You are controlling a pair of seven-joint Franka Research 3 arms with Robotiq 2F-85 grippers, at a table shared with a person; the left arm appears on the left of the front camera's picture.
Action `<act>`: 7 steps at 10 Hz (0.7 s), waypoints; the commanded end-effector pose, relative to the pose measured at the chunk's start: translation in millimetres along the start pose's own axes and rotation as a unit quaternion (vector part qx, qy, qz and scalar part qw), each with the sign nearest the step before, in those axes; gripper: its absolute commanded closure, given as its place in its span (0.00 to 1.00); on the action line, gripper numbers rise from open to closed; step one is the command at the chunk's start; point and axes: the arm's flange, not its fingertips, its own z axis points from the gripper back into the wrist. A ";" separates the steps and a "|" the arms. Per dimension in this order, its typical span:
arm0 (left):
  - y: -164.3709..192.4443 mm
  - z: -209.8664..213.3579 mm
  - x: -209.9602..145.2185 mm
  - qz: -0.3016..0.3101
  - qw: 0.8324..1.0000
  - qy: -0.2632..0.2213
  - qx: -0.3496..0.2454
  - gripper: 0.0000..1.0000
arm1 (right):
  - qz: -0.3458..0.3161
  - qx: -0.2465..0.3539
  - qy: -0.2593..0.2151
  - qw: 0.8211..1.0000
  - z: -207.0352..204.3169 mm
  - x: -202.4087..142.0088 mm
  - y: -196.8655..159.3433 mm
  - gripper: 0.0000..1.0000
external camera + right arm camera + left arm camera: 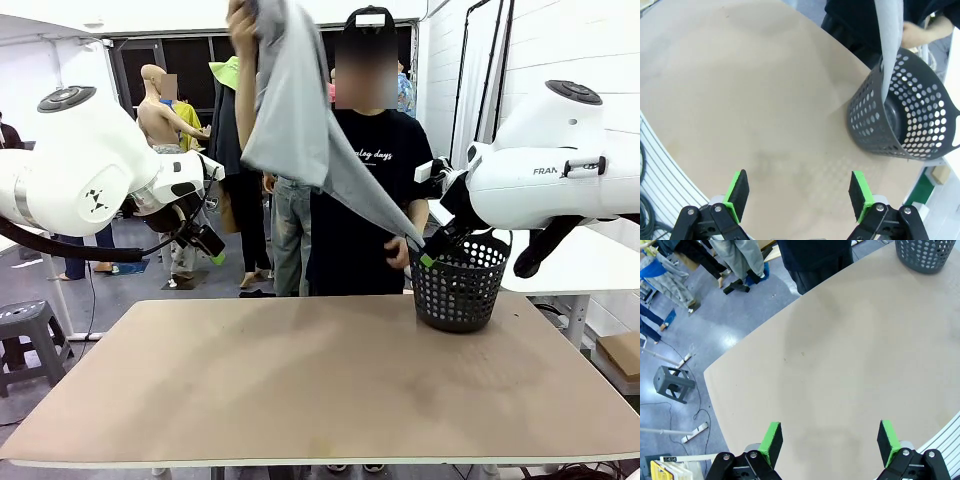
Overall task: Fold the training pants.
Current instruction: Grab both ends of the Training pants handed by a person.
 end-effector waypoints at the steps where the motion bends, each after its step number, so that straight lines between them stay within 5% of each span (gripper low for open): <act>1: -0.7 0.6 0.3 -0.001 1.000 -0.001 -0.001 0.00 | 0.000 -0.001 -0.002 1.000 0.1 0.6 -0.3 0.00; 7: -0.7 0.6 0.3 -0.001 1.000 -0.001 -0.001 0.00 | 0.000 -0.001 -0.002 1.000 0.1 0.6 -0.3 0.00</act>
